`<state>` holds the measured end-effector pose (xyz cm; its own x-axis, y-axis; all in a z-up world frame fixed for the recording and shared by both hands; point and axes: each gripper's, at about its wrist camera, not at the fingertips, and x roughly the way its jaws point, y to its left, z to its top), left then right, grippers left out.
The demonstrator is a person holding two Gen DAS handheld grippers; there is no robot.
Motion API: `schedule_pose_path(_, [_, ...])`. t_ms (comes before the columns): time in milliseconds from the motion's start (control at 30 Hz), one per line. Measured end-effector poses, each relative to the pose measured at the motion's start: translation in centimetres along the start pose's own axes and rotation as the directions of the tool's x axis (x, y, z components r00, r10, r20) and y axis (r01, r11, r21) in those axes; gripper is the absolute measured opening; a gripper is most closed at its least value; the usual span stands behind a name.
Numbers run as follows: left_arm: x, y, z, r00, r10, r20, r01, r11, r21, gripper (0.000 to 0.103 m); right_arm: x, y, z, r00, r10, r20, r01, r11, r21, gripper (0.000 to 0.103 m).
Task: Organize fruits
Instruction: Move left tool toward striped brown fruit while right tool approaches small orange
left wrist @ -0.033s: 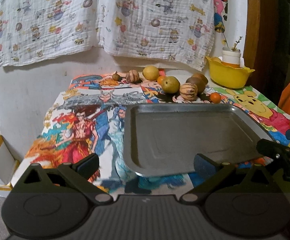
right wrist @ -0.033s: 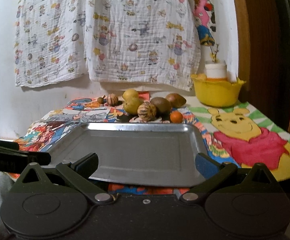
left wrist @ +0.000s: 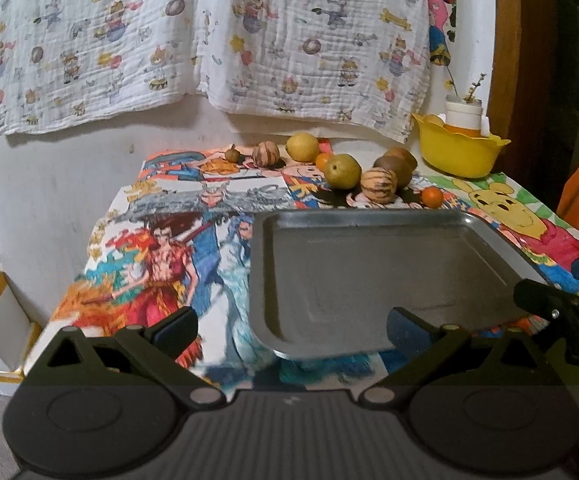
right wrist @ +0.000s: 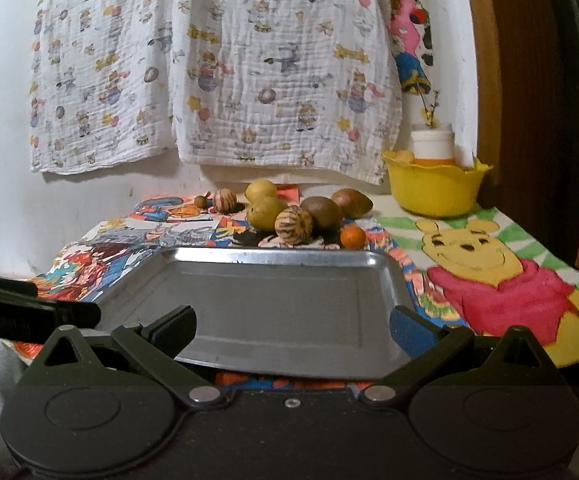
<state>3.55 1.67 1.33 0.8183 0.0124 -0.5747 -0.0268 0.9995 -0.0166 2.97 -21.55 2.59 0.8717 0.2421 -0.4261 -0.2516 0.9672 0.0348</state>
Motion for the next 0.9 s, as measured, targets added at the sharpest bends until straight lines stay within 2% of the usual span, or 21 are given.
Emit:
schedule_pose_path(200, [1.7,0.9,2.7,0.999,0.045,-0.018,-0.045,0.999,0.006,0.103,2.6,0.0,1.4,1.000,0.005,-0.027,-0.005,1.000,-0.012,0.103])
schedule_pose_path(400, [4.3,1.8,5.8,0.997,0.052,-0.062,-0.052,0.999,-0.002,0.103,5.9,-0.3,2.8,0.998,0.029,-0.057,-0.031,0.999,-0.029,0.103])
schedule_pose_path(633, [8.2,1.5,9.0,0.996,-0.002,-0.089,0.001,1.000,-0.003,0.103,9.0,-1.5,4.6,0.997,0.006,-0.073,-0.012,0.996,-0.087,0.103])
schedule_pose_path(900, [12.2,-0.5,11.6,0.989,-0.104,-0.103,0.107,0.994,0.024,0.103,12.0,-3.9,6.6,0.989,-0.100,-0.112,0.083,0.985,-0.152,0.102])
